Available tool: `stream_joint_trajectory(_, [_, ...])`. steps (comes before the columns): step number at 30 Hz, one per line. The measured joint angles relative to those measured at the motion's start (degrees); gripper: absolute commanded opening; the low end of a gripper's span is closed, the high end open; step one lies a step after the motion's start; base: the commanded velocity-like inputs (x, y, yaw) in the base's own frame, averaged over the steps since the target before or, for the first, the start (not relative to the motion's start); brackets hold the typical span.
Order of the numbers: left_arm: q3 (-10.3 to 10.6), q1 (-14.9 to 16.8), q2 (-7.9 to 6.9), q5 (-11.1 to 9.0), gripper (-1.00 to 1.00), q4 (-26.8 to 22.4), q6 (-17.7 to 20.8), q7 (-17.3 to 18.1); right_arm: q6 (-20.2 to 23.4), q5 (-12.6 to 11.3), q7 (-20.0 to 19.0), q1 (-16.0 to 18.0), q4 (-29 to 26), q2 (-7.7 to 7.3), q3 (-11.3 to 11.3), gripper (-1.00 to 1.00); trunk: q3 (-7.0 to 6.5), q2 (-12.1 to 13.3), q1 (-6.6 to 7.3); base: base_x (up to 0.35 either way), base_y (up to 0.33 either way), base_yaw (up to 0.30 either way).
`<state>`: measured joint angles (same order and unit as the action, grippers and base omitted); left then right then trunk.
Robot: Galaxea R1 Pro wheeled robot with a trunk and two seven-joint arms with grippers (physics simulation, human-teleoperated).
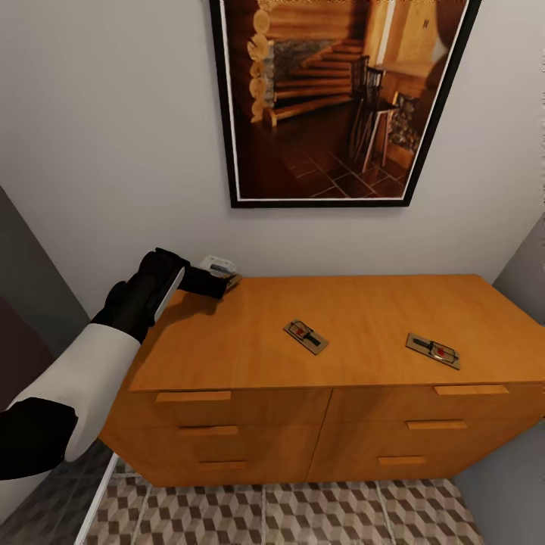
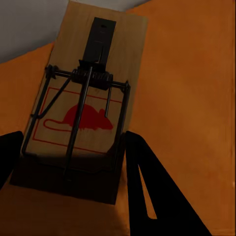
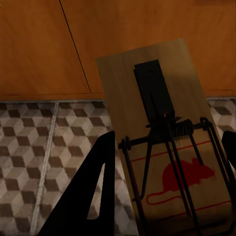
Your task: Take the four mousetraps from the cabinet in the bathroom and place them on the bathroom floor. Make sure all four end up on the same floor surface, and ensure that at least two of them are either under or directly next to the same bathroom sink.
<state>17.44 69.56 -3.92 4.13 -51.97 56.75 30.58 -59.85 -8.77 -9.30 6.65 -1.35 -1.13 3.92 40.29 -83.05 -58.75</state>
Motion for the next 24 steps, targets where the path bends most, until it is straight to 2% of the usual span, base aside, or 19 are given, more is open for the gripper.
stream_joint_trajectory(24, [0.00, 0.00, -0.05, 0.01, -1.00, 0.01, 0.00, -0.01, 0.01, 0.00, 0.00, 0.00, 0.00, -0.02, 0.00, -1.00, 0.00, 0.00, -0.01, -0.288, 0.000, 0.000])
